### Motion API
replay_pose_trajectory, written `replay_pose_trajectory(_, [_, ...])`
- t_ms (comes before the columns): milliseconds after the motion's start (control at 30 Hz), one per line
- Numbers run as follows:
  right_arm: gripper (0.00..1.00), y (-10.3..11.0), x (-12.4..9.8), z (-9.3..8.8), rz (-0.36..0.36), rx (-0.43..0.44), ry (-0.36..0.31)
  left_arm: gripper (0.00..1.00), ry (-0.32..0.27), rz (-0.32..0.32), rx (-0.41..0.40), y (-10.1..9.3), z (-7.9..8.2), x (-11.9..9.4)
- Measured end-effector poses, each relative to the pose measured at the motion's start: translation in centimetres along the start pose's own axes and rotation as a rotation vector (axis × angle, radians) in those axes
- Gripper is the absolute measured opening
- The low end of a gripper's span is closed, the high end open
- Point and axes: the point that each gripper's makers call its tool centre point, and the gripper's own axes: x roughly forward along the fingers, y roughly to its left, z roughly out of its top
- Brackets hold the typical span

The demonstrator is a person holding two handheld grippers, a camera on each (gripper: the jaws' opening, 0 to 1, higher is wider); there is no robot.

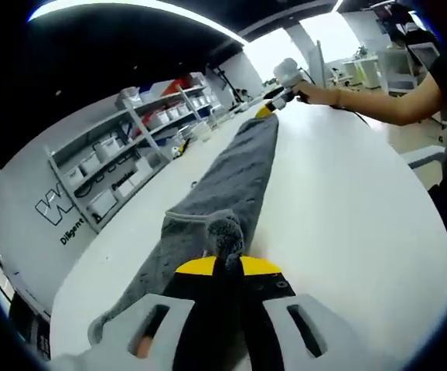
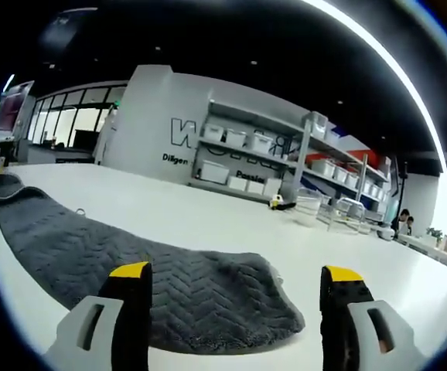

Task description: Open the folded towel by lifting each exposed corner and separating the folded layers until the towel lies flat within the target outline without major curled edges

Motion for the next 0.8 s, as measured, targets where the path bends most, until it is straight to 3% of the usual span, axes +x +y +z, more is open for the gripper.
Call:
replay_pose_trajectory(167, [0.91, -0.1, 0.1, -0.1, 0.002, 0.003, 0.005, 0.28, -0.028, -0.007, -0.026, -0.6, 0.5, 0.2])
replay_pose_trajectory(433, [0.91, -0.1, 0.1, -0.1, -0.001, 0.006, 0.005, 0.38, -0.11, 0.018, -0.006, -0.9, 3.5, -0.6])
replay_pose_trajectory(600, [0.91, -0.1, 0.1, -0.2, 0.001, 0.006, 0.006, 0.44, -0.122, 0.033, -0.053, 0.6, 4.2, -0.5])
replay_pose_trajectory(800, [0.91, -0.1, 0.1, -0.1, 0.003, 0.015, 0.004, 0.42, -0.12, 0.02, -0.093, 1.5, 4.5, 0.4])
